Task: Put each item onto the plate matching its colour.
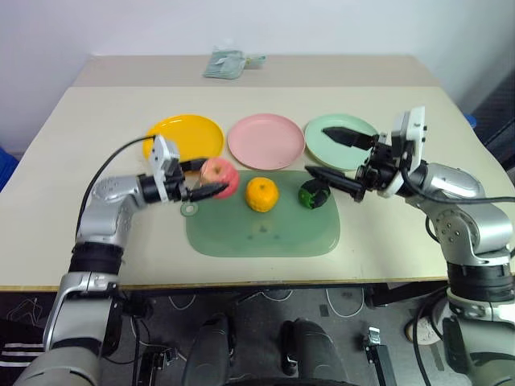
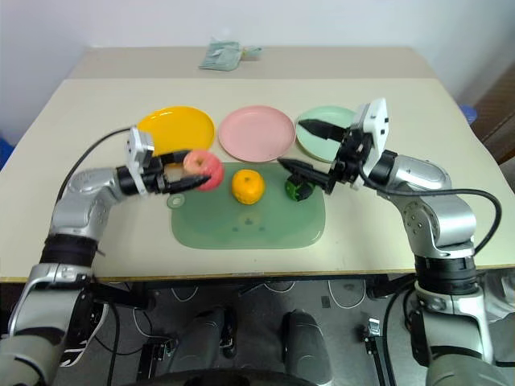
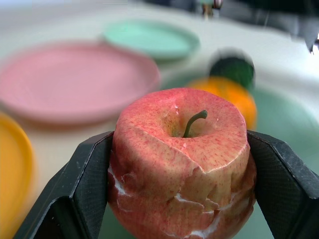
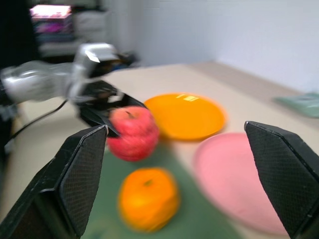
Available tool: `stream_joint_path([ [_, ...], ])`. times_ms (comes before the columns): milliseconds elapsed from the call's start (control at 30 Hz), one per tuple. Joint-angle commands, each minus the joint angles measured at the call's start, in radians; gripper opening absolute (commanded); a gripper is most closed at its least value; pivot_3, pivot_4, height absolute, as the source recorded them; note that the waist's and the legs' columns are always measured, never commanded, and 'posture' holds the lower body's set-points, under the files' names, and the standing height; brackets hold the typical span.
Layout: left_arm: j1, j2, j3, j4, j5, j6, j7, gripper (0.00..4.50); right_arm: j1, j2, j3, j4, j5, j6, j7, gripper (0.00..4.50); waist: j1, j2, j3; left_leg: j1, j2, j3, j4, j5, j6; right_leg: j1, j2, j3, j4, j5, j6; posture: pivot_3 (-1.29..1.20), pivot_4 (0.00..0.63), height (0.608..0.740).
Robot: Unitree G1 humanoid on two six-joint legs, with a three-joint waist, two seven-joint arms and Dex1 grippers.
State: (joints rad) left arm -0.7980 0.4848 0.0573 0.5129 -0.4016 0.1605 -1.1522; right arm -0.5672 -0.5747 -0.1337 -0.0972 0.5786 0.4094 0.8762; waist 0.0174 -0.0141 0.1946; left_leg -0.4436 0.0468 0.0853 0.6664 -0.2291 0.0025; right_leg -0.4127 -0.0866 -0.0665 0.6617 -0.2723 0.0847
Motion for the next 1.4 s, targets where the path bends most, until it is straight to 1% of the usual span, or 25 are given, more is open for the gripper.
stream_joint_path([
  [33,-0.16,-0.063,0.0,0.205,0.085,-0.146,0.111,3.34,-0.035,0.016,-0.023,0.043,-0.074,-0.1,-0.06,4.5,0.002,0.0,0.0,0.0,-0.001,0.0,0.0,0.0,0.0,0.0,0.0,0.0,-0.001,0.0,0.001,0.0,0.15,0.74],
  [133,-0.279,-0.136,-0.014,0.434,0.147,-0.234,0.169,3.34,-0.038,0.021,-0.011,0.066,-0.104,-0.122,-0.081,4.5,-0.004,0.0,0.0,0.0,-0.002,0.001,0.0,-0.001,0.001,0.001,0.0,0.0,-0.004,0.001,0.002,0.0,0.15,0.74],
  [200,-0.351,-0.195,-0.04,0.578,0.241,-0.313,0.365,3.34,-0.034,0.005,0.017,0.095,-0.173,-0.122,-0.122,4.5,-0.007,0.0,0.0,0.0,-0.002,0.002,-0.001,-0.001,0.001,0.001,0.0,0.0,-0.006,0.001,0.003,0.0,0.15,0.74],
  [233,-0.38,-0.224,-0.037,0.635,0.263,-0.336,0.452,3.34,-0.029,-0.002,0.026,0.109,-0.209,-0.125,-0.145,4.5,-0.007,0.0,0.0,0.0,-0.002,0.002,-0.001,-0.001,0.001,0.001,0.0,0.001,-0.006,0.001,0.003,0.0,0.15,0.74],
  [333,-0.422,-0.281,-0.007,0.731,0.279,-0.366,0.566,3.34,-0.004,0.008,0.02,0.1,-0.235,-0.11,-0.19,4.5,-0.009,-0.001,0.0,-0.002,-0.002,0.002,-0.001,-0.001,0.001,0.0,0.0,0.001,-0.006,0.001,0.003,0.0,0.15,0.74],
  [433,-0.434,-0.317,0.008,0.771,0.283,-0.366,0.587,3.34,0.038,0.018,0.011,0.032,-0.211,-0.091,-0.199,4.5,-0.01,-0.001,0.0,-0.002,-0.001,0.002,-0.002,-0.001,0.001,-0.001,0.0,0.001,-0.006,0.001,0.003,0.0,0.15,0.74],
  [567,-0.436,-0.336,0.019,0.791,0.301,-0.363,0.585,3.34,0.071,0.016,0.011,-0.016,-0.204,-0.075,-0.21,4.5,-0.008,-0.001,0.0,-0.002,-0.001,0.002,-0.002,-0.001,0.001,0.0,0.0,0.001,-0.006,0.001,0.003,0.0,0.15,0.74],
  [633,-0.438,-0.342,0.04,0.794,0.291,-0.351,0.565,4.37,0.077,0.009,0.008,-0.032,-0.196,-0.069,-0.203,4.5,-0.007,-0.001,0.0,-0.002,-0.001,0.002,-0.002,-0.001,0.001,0.0,0.0,0.001,-0.006,0.002,0.003,0.0,0.15,0.74],
  [667,-0.441,-0.341,0.043,0.793,0.296,-0.355,0.568,4.46,0.077,0.009,0.004,-0.036,-0.188,-0.068,-0.201,4.5,-0.007,-0.001,0.0,-0.002,-0.001,0.002,-0.002,-0.001,0.001,0.0,0.0,0.001,-0.006,0.002,0.003,0.0,0.15,0.74],
  [767,-0.455,-0.321,0.048,0.781,0.307,-0.385,0.573,4.46,0.078,0.006,-0.001,-0.044,-0.176,-0.061,-0.197,4.5,-0.006,-0.001,0.0,-0.002,-0.001,0.002,-0.002,-0.001,0.001,0.0,0.0,0.001,-0.006,0.002,0.003,0.0,0.15,0.74],
  [867,-0.478,-0.277,0.102,0.737,0.246,-0.398,0.454,4.46,0.077,0.006,-0.002,-0.047,-0.168,-0.059,-0.19,4.5,-0.007,-0.001,0.0,-0.002,-0.001,0.002,-0.002,-0.001,0.001,0.0,0.0,0.001,-0.006,0.002,0.003,0.0,0.15,0.74],
  [933,-0.475,-0.247,0.142,0.683,0.173,-0.337,0.273,4.46,0.08,0.002,-0.002,-0.057,-0.14,-0.057,-0.157,4.5,-0.01,-0.001,0.0,-0.001,-0.001,0.002,-0.002,-0.001,0.001,0.0,0.0,0.001,-0.006,0.002,0.003,0.0,0.15,0.74],
  [967,-0.447,-0.23,0.14,0.63,0.143,-0.311,0.147,4.46,0.09,-0.008,0.003,-0.075,-0.12,-0.052,-0.123,4.5,-0.01,-0.001,0.0,-0.001,-0.001,0.002,-0.002,-0.001,0.001,0.0,0.0,0.001,-0.006,0.002,0.003,0.0,0.15,0.74],
  [1033,-0.371,-0.198,0.115,0.503,0.086,-0.217,-0.097,4.46,0.112,-0.026,0.009,-0.115,-0.075,-0.031,-0.062,4.5,-0.011,0.0,0.0,-0.001,-0.001,0.003,-0.003,0.0,0.001,0.0,0.001,0.001,-0.006,0.002,0.003,0.0,0.15,0.74],
  [1100,-0.264,-0.159,0.073,0.352,0.039,-0.089,-0.268,4.46,0.136,-0.055,0.013,-0.148,-0.036,-0.004,0.001,4.5,-0.013,0.001,-0.001,-0.001,-0.001,0.003,-0.003,0.001,-0.001,0.0,0.001,0.001,-0.007,0.002,0.003,0.0,0.15,0.74],
  [1167,-0.186,-0.141,0.047,0.25,0.025,-0.019,-0.311,4.46,0.153,-0.089,0.024,-0.157,-0.034,0.002,0.05,4.5,-0.014,0.001,-0.001,0.0,0.0,0.002,-0.003,0.0,-0.001,0.002,0.001,0.001,-0.007,0.002,0.003,0.0,0.15,0.74],
  [1267,-0.112,-0.143,0.014,0.181,0.069,-0.071,-0.271,4.46,0.18,-0.173,0.069,-0.15,-0.1,-0.033,0.13,4.5,-0.004,0.0,0.0,0.0,0.0,0.001,-0.001,-0.001,0.001,0.002,0.001,0.001,-0.006,0.002,0.003,0.0,0.15,0.74],
  [1400,-0.056,-0.158,-0.03,0.125,0.095,-0.113,-0.254,4.46,0.166,-0.172,0.065,-0.138,-0.089,-0.03,0.134,4.5,-0.003,-0.001,0.0,0.0,0.0,0.0,0.0,-0.001,0.002,0.003,0.001,0.001,-0.006,0.002,0.002,0.0,0.15,0.74],
])
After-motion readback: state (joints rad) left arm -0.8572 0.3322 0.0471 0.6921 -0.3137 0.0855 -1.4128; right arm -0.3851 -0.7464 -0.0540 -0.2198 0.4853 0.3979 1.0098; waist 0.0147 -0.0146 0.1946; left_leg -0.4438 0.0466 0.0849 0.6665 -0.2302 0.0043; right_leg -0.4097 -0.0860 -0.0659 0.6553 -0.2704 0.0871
